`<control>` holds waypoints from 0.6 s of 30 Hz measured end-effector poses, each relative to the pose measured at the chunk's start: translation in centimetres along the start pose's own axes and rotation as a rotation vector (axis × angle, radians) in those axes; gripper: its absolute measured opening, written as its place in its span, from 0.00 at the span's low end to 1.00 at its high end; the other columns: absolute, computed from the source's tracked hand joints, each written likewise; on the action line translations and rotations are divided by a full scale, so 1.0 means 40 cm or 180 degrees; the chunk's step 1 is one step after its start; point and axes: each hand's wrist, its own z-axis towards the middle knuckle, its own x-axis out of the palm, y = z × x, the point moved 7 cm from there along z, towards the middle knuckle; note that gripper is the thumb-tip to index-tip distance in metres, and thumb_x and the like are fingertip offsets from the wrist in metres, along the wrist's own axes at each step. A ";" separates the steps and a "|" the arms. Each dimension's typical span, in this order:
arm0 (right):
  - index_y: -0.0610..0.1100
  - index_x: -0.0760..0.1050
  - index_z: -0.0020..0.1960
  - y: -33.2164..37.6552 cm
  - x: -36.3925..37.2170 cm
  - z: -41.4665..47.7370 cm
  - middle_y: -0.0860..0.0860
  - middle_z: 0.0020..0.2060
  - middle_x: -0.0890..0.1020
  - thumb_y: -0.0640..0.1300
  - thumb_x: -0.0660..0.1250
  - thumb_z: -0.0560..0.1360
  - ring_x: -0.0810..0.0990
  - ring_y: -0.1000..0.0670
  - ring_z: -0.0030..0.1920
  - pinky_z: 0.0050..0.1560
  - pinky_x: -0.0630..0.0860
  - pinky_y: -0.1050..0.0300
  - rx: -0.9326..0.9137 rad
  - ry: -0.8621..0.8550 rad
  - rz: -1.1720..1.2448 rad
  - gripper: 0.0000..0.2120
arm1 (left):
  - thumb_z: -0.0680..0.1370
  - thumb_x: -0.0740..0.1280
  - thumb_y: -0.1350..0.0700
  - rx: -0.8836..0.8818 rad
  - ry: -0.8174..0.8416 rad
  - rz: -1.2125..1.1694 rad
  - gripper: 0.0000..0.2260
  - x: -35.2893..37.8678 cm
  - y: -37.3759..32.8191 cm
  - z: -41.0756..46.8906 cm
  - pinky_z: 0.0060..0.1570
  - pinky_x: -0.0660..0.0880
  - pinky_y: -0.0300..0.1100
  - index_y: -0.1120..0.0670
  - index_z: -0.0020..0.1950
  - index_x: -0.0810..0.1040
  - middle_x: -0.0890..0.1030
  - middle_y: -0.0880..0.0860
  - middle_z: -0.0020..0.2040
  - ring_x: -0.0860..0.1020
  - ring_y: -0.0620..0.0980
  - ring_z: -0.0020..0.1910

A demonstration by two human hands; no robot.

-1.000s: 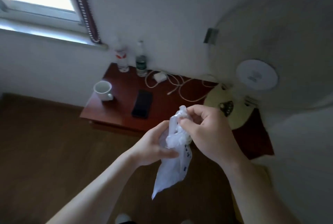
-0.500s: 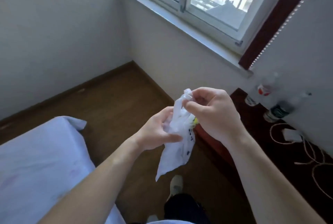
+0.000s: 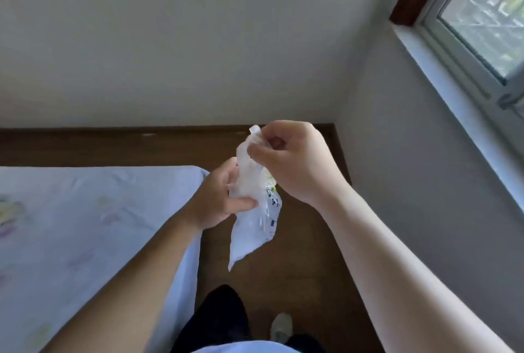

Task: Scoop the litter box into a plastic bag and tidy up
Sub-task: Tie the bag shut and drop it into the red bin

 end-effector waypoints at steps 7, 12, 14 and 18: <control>0.36 0.77 0.38 0.040 0.195 0.396 0.39 0.32 0.78 0.45 0.69 0.74 0.68 0.50 0.29 0.27 0.71 0.52 -0.0360 0.0682 -0.0021 0.13 | 0.68 0.75 0.59 -0.0019 -0.0917 -0.0256 0.23 -0.296 0.073 0.190 0.49 0.76 0.34 0.51 0.62 0.75 0.83 0.48 0.52 0.80 0.47 0.54; 0.37 0.76 0.39 0.082 0.360 0.680 0.41 0.31 0.78 0.48 0.68 0.75 0.67 0.51 0.29 0.30 0.69 0.52 -0.0607 0.0971 -0.0319 0.14 | 0.68 0.76 0.54 -0.0081 -0.1417 -0.0234 0.25 -0.556 0.158 0.345 0.53 0.79 0.45 0.47 0.64 0.75 0.82 0.46 0.57 0.80 0.48 0.58; 0.37 0.75 0.38 0.122 0.419 0.785 0.42 0.30 0.76 0.47 0.67 0.75 0.65 0.52 0.29 0.30 0.68 0.53 -0.0713 0.1099 -0.0382 0.14 | 0.67 0.77 0.51 -0.0130 -0.1636 -0.0253 0.25 -0.666 0.171 0.390 0.56 0.80 0.52 0.45 0.62 0.75 0.83 0.47 0.57 0.80 0.49 0.58; 0.41 0.75 0.36 0.224 0.549 0.986 0.44 0.31 0.76 0.46 0.68 0.74 0.66 0.52 0.30 0.32 0.69 0.54 -0.0973 0.1435 -0.0392 0.11 | 0.65 0.77 0.45 -0.0294 -0.2109 -0.0200 0.26 -0.887 0.187 0.442 0.58 0.79 0.58 0.43 0.61 0.75 0.83 0.46 0.57 0.81 0.51 0.58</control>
